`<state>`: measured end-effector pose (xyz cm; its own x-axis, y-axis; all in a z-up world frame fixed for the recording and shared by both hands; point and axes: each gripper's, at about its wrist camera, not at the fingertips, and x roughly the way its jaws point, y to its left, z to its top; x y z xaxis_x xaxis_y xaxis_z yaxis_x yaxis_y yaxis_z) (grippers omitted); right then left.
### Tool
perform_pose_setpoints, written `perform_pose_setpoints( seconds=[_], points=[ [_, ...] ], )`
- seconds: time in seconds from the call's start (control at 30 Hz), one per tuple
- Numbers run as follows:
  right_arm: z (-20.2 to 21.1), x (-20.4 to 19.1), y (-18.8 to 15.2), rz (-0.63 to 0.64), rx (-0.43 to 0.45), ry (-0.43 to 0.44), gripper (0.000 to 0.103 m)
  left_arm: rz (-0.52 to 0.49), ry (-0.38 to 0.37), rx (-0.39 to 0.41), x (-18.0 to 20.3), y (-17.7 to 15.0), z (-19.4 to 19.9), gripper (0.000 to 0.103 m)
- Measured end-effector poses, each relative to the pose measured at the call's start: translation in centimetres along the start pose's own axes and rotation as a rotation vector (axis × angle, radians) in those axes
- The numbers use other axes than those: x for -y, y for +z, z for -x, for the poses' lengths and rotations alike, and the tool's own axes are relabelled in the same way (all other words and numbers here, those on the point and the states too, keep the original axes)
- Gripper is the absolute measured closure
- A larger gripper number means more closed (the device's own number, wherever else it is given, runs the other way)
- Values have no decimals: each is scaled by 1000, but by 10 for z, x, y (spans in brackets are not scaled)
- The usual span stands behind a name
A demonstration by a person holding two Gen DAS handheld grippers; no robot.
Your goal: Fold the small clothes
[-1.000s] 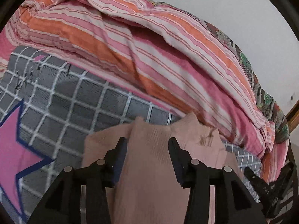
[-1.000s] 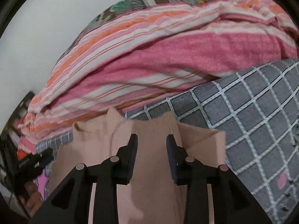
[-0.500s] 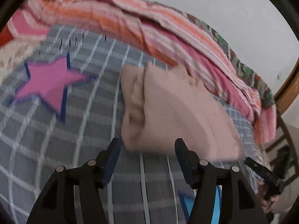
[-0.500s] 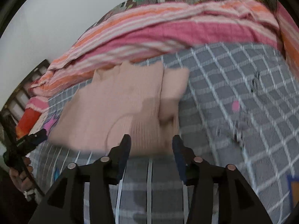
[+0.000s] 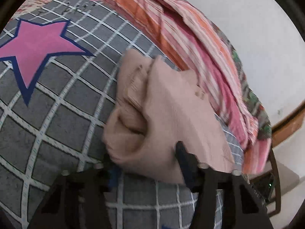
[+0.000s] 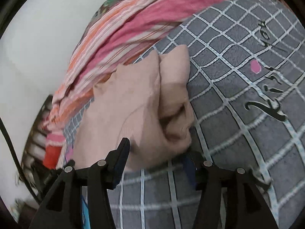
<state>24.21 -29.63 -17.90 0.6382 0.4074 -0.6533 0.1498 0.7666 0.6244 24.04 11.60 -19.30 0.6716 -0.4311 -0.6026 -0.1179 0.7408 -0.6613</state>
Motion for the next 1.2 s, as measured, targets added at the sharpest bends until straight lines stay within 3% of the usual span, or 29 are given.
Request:
perform_pose_setpoints(
  seconds=[0.03,0.07,0.1,0.37,0.63,0.83,0.9,0.97,1.1,1.2],
  points=[
    [-4,0,2,-10,2,-19,62,14,15,2,-2,2,-1,73],
    [-8,1,4,-18,-6,-26,84,26,18,-1,-3,3,-3,86],
    [-12,1,5,-25,-21,-8,93,36,3,-10,-5,4,-3,92],
    [23,-12,-2,25,43,17,95,-28,-4,31,8,-8,35,94],
    [85,0,-45,78,24,21,95,-90,1,9,11,-62,87,94],
    [112,6,-76,163,38,-70,94,-142,32,5,17,-99,108,93],
    [112,7,-78,179,23,-99,91,-147,45,-8,15,-98,109,87],
    [119,4,-79,218,46,-133,82,-165,79,-15,12,-93,114,78],
    [140,-5,-77,333,128,-195,71,-254,148,62,13,-81,130,68],
    [142,-10,-61,374,142,-206,69,-314,149,86,26,-61,128,68]
  ],
)
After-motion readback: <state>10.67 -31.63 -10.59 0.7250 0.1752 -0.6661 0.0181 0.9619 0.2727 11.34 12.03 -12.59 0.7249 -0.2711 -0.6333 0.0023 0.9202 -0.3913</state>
